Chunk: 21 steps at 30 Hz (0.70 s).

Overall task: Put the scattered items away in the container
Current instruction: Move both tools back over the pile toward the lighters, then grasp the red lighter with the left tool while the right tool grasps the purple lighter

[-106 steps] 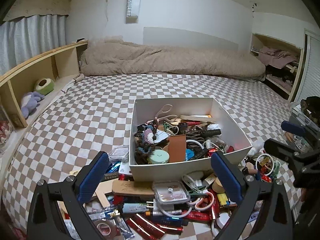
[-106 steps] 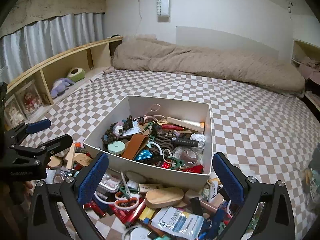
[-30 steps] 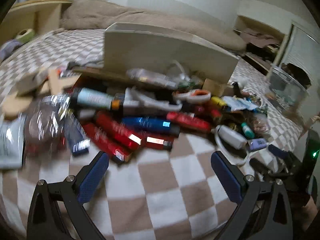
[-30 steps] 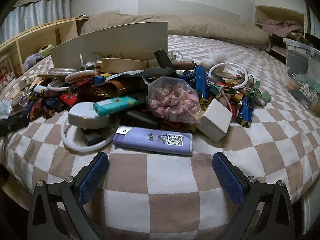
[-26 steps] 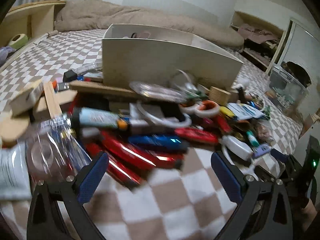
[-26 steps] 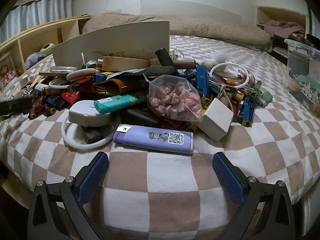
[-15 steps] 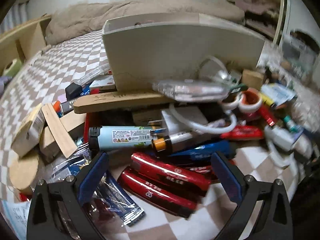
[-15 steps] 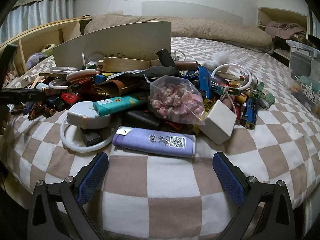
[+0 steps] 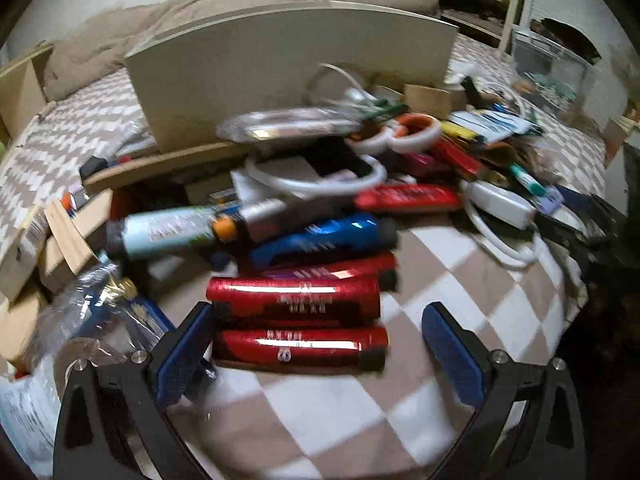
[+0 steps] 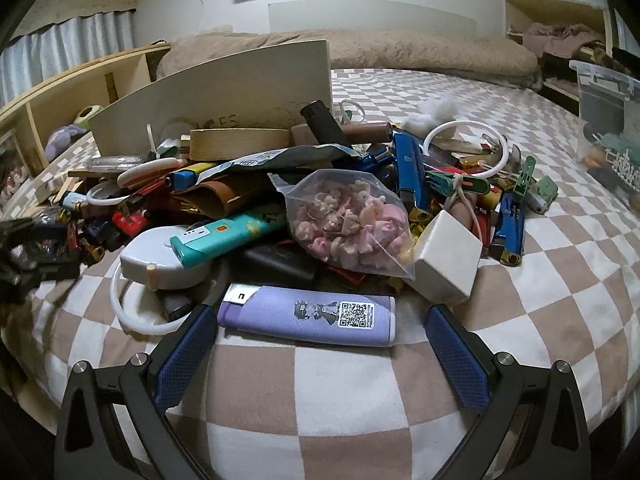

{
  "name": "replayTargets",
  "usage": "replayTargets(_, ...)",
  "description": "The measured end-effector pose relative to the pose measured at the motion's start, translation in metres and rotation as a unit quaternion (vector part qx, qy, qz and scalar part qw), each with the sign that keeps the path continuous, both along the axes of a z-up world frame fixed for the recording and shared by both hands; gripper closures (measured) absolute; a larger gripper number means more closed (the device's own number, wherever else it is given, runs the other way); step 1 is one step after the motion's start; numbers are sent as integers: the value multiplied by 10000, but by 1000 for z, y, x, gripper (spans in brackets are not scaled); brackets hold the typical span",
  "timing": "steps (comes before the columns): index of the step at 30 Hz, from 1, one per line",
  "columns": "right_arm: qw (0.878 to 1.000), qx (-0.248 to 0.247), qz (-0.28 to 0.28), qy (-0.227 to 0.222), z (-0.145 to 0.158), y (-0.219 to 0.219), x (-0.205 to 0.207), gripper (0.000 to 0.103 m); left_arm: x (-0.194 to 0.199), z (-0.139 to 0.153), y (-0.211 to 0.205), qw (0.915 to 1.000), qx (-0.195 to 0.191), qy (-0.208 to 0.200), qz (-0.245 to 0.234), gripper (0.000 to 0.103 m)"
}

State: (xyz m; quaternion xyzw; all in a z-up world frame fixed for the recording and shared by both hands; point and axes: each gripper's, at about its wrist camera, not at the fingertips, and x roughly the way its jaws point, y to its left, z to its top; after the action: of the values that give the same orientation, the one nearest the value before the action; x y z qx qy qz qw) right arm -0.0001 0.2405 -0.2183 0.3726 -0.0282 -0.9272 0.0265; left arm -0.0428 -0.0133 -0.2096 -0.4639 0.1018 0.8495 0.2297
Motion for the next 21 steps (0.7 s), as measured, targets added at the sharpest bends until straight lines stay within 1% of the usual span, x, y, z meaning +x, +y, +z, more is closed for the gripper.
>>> replayTargets(3, 10000, -51, -59, -31, 1, 1, -2, 0, 2, -2, 5, 9999, 3, -78, 69, 0)
replayTargets(6, 9998, -138, -134, -47, 2, 2, -6, 0, -1, -2, 10, 9994, -97, -110, 307, 0)
replayTargets(9, 9994, -302, -149, -40, 3, 7, -6, 0, -2, -1, 9, 9982, -84, -180, 574, 0)
replayTargets(10, 9993, -351, -125, -53, 3, 8, -5, 0, -3, -1, 12, 9980, -107, -189, 589, 0)
replayTargets(13, 9996, -230, -10, -190, 3, 7, -6, 1, -3, -2, 10, 9977, -211, -122, 626, 0)
replayTargets(16, 9998, -102, -35, -195, 3, 8, -4, 8, -3, -2, 5, 9969, -284, -79, 727, 0)
replayTargets(18, 9998, -86, -66, -195, 4, 9, -2, 15, -4, -2, 5, 9968, -261, -86, 756, 0)
replayTargets(21, 9998, -29, -52, -212, 5, 10, 0, 19, -5, -2, 6, 9968, -267, -45, 755, 0)
